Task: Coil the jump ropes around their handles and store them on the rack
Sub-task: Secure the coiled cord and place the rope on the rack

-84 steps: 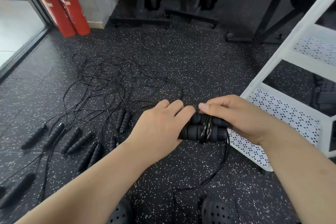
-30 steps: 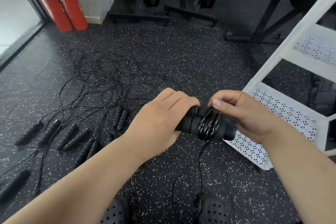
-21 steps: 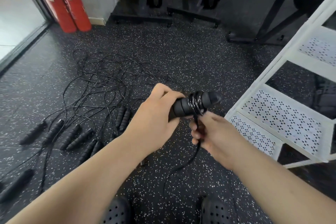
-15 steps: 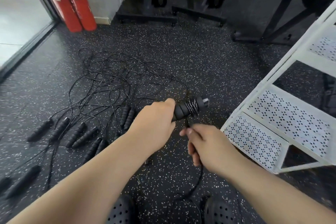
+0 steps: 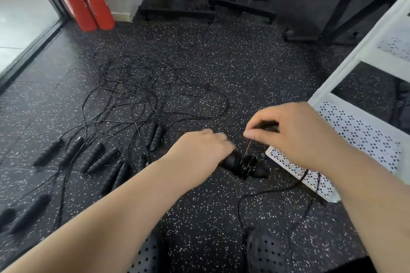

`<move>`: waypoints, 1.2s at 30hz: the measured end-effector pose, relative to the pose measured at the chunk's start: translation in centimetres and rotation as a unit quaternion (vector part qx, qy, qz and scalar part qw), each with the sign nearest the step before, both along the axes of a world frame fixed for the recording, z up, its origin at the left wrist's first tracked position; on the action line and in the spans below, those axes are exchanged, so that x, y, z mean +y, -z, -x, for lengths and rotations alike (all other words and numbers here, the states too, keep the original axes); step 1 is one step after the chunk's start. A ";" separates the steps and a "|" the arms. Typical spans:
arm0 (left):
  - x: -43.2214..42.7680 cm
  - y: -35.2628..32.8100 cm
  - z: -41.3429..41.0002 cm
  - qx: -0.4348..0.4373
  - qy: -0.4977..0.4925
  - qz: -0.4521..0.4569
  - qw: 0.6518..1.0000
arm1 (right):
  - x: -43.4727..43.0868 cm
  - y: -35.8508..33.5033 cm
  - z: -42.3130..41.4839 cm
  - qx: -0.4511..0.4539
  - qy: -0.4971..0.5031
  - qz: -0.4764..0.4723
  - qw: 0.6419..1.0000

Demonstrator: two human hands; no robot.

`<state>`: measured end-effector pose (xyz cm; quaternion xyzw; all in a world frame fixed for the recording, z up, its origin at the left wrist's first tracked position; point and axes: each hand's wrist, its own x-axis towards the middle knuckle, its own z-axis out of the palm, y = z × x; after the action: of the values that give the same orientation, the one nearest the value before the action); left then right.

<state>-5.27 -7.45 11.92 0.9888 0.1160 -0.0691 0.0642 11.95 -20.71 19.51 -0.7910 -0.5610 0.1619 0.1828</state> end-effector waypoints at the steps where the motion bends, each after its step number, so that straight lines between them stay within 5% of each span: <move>1: -0.1 -0.3 -0.1 -0.014 0.024 0.003 1.000 | 0.1 0.2 -0.8 0.037 0.010 -0.004 0.999; 9: 0.3 -2.2 0.0 -0.277 0.074 -0.008 0.958 | -0.6 1.5 -3.2 0.302 0.022 -0.032 0.952; 15: 0.0 -3.1 -0.2 -0.364 0.067 0.007 0.929 | -1.0 1.4 -3.4 0.388 0.034 -0.084 0.917; 19: 0.0 -2.8 0.1 -0.379 0.023 0.054 0.924 | -0.4 1.7 -1.3 0.538 0.078 -0.072 0.836; 22: -0.1 -2.7 0.1 -0.343 -0.072 0.085 0.933 | 0.9 3.8 1.1 0.564 0.185 -0.057 0.803; 26: -0.3 -2.2 -0.3 -0.274 -0.157 0.038 0.948 | 2.6 6.5 4.4 0.669 0.310 -0.061 0.672; 28: 0.1 -2.0 -0.3 -0.222 -0.188 0.004 0.957 | 2.5 7.3 5.9 0.642 0.314 -0.008 0.700; 31: 0.9 -1.9 -0.2 -0.120 -0.238 -0.035 0.963 | 1.7 7.6 7.5 0.526 0.245 0.030 0.813; 34: 1.4 -1.5 -0.1 -0.057 -0.264 -0.071 0.960 | 1.3 5.7 7.9 0.281 0.106 0.057 0.952; 36: 1.6 -1.3 0.2 -0.043 -0.264 -0.078 0.960 | 0.7 4.1 7.4 0.125 0.037 0.067 0.989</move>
<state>-5.48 -5.88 13.24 0.9270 0.3749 0.0017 0.0079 4.51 -20.04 15.42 -0.7952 -0.4921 0.2899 0.2036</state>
